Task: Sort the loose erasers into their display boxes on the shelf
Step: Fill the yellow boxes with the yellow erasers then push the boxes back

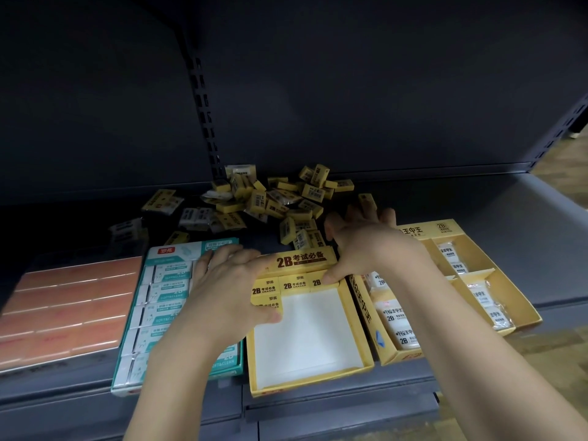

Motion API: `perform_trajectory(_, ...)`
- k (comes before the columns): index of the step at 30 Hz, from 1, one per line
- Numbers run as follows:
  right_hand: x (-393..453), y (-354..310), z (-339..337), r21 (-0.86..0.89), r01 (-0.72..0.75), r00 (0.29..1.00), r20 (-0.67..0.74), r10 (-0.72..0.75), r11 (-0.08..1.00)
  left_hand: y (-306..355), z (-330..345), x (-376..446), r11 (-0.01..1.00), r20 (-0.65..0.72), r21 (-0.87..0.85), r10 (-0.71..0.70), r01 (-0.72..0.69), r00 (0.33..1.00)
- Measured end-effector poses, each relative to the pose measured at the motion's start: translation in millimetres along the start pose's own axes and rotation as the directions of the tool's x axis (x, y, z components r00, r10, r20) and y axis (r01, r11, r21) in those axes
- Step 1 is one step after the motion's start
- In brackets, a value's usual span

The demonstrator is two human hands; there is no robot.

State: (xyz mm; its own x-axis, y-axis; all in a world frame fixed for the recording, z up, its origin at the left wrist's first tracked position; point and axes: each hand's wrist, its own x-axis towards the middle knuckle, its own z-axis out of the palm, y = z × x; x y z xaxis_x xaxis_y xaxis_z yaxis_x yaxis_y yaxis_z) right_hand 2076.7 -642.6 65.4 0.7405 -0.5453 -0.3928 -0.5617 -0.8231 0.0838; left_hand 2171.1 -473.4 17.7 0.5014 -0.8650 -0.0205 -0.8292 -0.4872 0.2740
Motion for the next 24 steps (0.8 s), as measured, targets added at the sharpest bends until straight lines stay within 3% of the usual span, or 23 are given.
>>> perform_trajectory(11, -1.6, 2.7, 6.6, 0.055, 0.052, 0.993, -0.105, -0.046, 0.997, 4.0, -4.6, -0.7, 1.0, 0.052, -0.015, -0.026, 0.027, 0.998)
perform_trajectory(18, 1.5, 6.2, 21.5, 0.137, 0.214, 0.934, -0.318, -0.161, 0.967, -7.8, -28.3, 43.2, 0.999, -0.188, 0.052, 0.0, 0.01, 0.982)
perform_trajectory(24, -0.2, 13.7, 28.9, 0.094, 0.271, 0.865, -0.461, -0.2, 0.958, -21.1, -34.6, 105.5, 0.985, -0.173, 0.162, 0.089, -0.061, 0.981)
